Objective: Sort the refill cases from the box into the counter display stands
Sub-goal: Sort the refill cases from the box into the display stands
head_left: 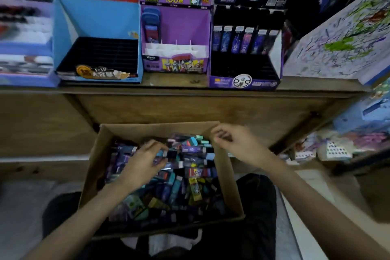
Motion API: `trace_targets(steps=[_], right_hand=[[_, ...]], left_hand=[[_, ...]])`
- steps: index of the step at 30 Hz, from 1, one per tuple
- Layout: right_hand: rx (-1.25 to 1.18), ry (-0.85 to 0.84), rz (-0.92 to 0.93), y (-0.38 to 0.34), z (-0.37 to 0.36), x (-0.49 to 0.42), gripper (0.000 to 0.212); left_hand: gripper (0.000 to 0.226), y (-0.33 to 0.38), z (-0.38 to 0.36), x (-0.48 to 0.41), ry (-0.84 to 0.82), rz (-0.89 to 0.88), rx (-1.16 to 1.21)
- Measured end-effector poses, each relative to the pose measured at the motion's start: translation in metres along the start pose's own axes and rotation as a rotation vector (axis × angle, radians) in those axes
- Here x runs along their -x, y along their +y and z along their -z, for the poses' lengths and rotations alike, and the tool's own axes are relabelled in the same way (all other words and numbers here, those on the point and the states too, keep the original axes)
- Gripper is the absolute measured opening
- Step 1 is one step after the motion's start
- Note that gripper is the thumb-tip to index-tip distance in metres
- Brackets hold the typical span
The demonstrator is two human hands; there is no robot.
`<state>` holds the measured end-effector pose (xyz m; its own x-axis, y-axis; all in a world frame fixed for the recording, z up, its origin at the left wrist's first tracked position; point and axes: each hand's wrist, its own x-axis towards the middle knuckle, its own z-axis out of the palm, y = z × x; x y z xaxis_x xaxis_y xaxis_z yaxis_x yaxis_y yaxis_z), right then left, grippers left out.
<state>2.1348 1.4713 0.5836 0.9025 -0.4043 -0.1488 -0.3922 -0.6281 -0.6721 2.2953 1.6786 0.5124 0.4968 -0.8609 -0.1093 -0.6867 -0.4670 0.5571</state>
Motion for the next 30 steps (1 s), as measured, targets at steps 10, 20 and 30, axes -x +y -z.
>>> trace_targets(steps=[10, 20, 30], right_hand=[[0.172, -0.146, -0.295, 0.073, -0.122, -0.044, 0.067], [0.292, -0.242, -0.26, 0.089, -0.153, -0.059, 0.093], [0.382, -0.177, -0.049, 0.089, -0.171, -0.027, 0.077]], left_hand=[[0.054, -0.043, -0.046, -0.031, -0.032, 0.001, -0.2], [0.078, -0.084, -0.062, -0.033, -0.149, 0.144, -0.271], [0.063, -0.074, -0.071, -0.001, -0.074, 0.063, -0.31]])
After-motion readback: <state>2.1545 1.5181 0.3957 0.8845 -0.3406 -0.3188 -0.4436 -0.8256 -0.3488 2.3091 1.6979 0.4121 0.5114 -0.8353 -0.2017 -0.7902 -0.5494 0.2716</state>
